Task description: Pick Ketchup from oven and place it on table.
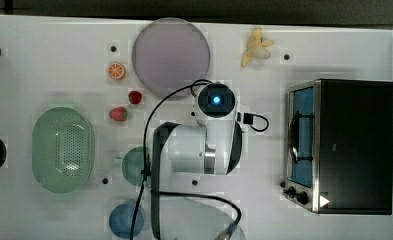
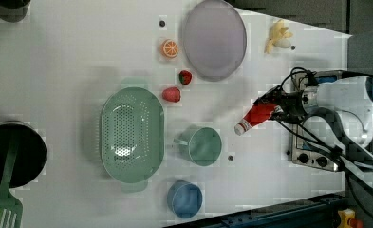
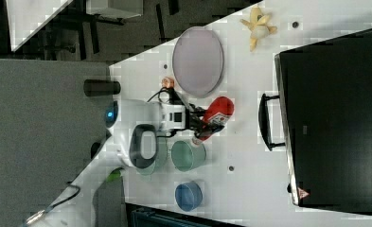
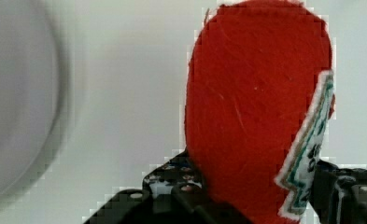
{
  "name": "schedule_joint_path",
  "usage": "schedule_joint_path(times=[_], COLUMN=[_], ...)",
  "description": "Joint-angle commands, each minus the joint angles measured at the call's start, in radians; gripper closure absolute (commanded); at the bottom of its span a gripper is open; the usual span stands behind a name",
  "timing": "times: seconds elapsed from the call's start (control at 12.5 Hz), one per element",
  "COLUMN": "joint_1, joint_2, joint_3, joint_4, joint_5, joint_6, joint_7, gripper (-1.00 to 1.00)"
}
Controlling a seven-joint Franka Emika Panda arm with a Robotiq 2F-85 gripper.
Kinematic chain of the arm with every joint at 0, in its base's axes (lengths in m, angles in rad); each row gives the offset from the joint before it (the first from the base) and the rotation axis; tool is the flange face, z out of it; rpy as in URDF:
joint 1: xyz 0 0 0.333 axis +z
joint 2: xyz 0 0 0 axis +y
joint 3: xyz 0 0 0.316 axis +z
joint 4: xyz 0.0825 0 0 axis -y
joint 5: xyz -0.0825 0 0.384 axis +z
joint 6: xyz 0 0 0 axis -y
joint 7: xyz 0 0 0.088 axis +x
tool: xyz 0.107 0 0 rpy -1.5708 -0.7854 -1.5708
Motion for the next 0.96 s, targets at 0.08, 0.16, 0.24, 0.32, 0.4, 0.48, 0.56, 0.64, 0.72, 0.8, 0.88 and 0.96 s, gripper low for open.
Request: schedule_joint_path(times=[0.08,0.16,0.24,0.32,0.4,0.48,0.56,0.64,0.72,0.8,0.88,0.96], joint_1=[-0.006,-0.006,-0.006,-0.005,-0.005,-0.005,-0.006,-0.008,-0.007,-0.006,-0.006,-0.007], joint_2=[0.035,0.051,0.063,0.064,0.06,0.05,0.03,-0.045,-0.102,-0.156,-0.238,-0.276], joint_3=[0.02,0.025,0.027,0.028,0.028,0.026,0.025,0.023,0.024,0.025,0.024,0.024], joint_4=[0.009,0.008,0.001,-0.009,-0.01,-0.008,-0.001,0.023,0.041,0.059,0.096,0.125], joint_5=[0.072,0.073,0.073,0.073,0.073,0.073,0.073,0.073,0.073,0.073,0.073,0.072], joint_6=[0.055,0.087,0.115,0.123,0.136,0.148,0.147,0.146,0.14,0.137,0.099,0.053], joint_7=[-0.018,-0.018,-0.018,-0.018,-0.018,-0.018,-0.018,0.0,0.016,0.019,0.019,0.019], gripper=[-0.26,-0.27,-0.52,-0.74,-0.96,-1.0,-1.0,-1.0,-1.0,-1.0,-1.0,-1.0])
